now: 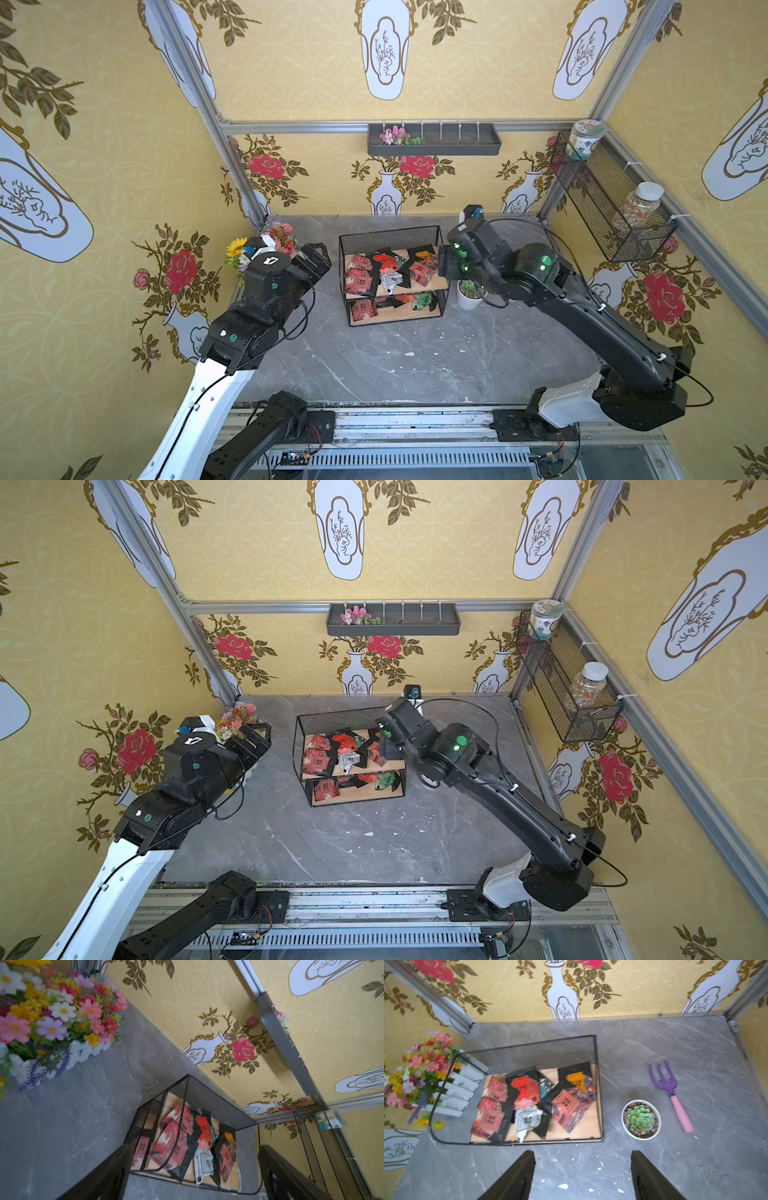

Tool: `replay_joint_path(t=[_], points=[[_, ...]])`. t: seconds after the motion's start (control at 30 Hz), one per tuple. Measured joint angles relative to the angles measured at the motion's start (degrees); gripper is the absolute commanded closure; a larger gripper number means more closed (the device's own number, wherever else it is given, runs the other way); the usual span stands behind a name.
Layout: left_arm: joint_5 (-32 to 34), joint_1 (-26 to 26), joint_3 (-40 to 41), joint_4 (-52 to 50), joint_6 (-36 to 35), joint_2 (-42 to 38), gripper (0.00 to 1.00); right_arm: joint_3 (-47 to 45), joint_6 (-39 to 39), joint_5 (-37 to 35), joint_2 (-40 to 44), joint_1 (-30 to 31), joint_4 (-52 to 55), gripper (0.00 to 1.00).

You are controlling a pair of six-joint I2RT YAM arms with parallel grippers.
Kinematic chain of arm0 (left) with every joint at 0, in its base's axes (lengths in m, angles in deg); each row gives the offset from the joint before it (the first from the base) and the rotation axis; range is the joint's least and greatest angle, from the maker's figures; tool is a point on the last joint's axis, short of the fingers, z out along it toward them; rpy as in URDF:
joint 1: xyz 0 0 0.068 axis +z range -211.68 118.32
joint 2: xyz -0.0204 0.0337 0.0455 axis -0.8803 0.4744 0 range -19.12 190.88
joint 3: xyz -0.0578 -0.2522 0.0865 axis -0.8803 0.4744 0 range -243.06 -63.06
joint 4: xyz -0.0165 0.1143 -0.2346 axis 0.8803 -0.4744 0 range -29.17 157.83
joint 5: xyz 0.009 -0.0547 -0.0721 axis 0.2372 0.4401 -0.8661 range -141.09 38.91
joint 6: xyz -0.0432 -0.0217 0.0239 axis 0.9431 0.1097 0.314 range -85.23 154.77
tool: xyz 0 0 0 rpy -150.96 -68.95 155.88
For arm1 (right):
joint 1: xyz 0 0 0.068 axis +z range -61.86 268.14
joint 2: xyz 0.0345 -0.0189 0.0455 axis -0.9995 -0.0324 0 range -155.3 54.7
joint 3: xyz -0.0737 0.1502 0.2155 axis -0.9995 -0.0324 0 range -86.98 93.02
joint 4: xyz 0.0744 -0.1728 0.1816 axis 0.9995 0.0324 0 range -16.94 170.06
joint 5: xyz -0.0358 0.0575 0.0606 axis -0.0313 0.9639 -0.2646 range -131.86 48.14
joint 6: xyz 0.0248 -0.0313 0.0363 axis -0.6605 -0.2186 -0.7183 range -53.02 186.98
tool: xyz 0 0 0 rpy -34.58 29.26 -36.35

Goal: Remove the tea bags from the shelf
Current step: Pick up the tea bag from the shelf.

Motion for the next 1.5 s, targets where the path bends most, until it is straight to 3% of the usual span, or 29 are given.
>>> replay_joint_path(t=[0.23, 0.4, 0.67, 1.03, 1.5], points=[[-4.76, 0.00, -1.14, -9.81, 1.36, -1.68, 0.00, 13.31, -1.46, -0.48, -15.08, 7.37, 8.24, 0.25], [-6.43, 0.00, -1.14, -12.70, 1.36, -1.64, 0.00, 19.30, -1.40, 2.56, -22.12, 6.99, 12.22, 0.18], [-6.86, 0.00, -0.35, -13.22, 1.53, -2.91, 0.01, 25.49, -0.74, 9.35, -30.10, 3.37, 14.60, 0.18], [-15.34, 0.00, -0.70, -12.83, -2.82, -0.42, 0.13, 30.80, 0.76, 11.41, -36.61, 2.43, 17.31, 0.23], [-16.81, 0.00, 2.75, -11.21, -6.10, 2.58, 0.27, 32.24, 2.67, 11.76, -39.01, 0.28, 16.98, 0.27]])
